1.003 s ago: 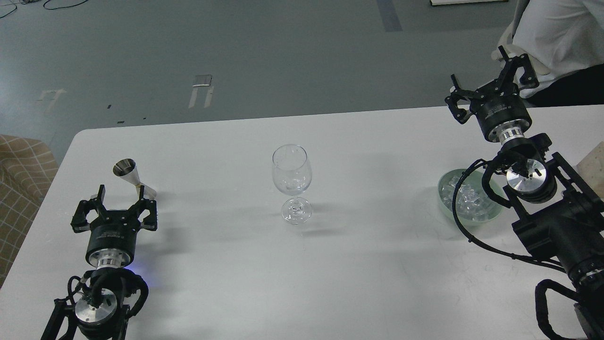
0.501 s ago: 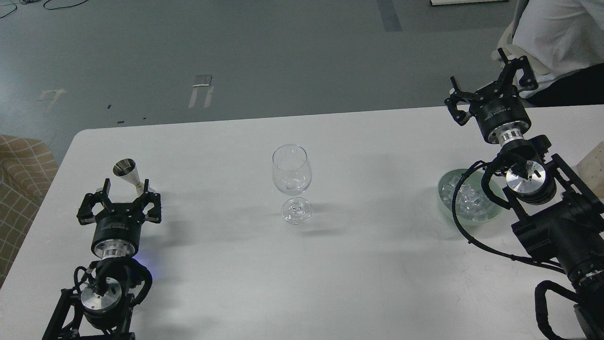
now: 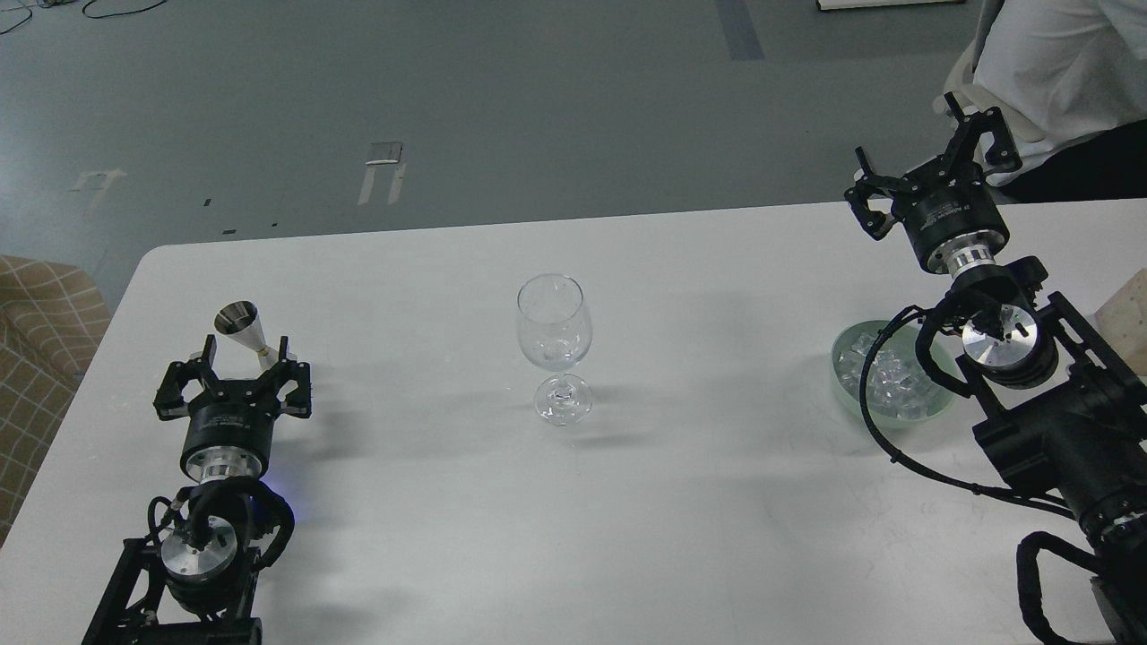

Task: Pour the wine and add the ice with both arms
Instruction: 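Close the left gripper on the metal jigger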

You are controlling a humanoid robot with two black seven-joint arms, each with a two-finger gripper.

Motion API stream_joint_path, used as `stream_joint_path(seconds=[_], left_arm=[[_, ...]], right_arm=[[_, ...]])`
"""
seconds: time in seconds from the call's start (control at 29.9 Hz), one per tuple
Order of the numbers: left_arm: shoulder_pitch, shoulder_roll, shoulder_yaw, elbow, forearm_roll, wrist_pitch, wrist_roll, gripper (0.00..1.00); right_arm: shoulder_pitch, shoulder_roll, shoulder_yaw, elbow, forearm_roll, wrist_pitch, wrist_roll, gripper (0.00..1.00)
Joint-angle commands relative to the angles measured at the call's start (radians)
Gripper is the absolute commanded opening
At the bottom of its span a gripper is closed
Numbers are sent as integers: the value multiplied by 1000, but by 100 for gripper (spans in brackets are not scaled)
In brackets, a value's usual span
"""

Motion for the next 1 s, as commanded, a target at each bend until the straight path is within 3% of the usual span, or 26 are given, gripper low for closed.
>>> stream_joint_path(seconds=[0.0,0.53,0.74,0.97], left_arm=[[-24,2,-1,23,-1,-1,3,77],[-55,23,-1,64,-3,-1,1,74],[-102,68,2,170,-6,-19,1,74],[-115,69,2,173,-7,-19,0,74]], right_arm=[[2,1,0,1,0,0,0,100],[9,1,-8,4,0,-12,-8,100],[9,-2,-6,7,0,-12,-8,100],[11,-2,-5,6,0,-12,-19,100]])
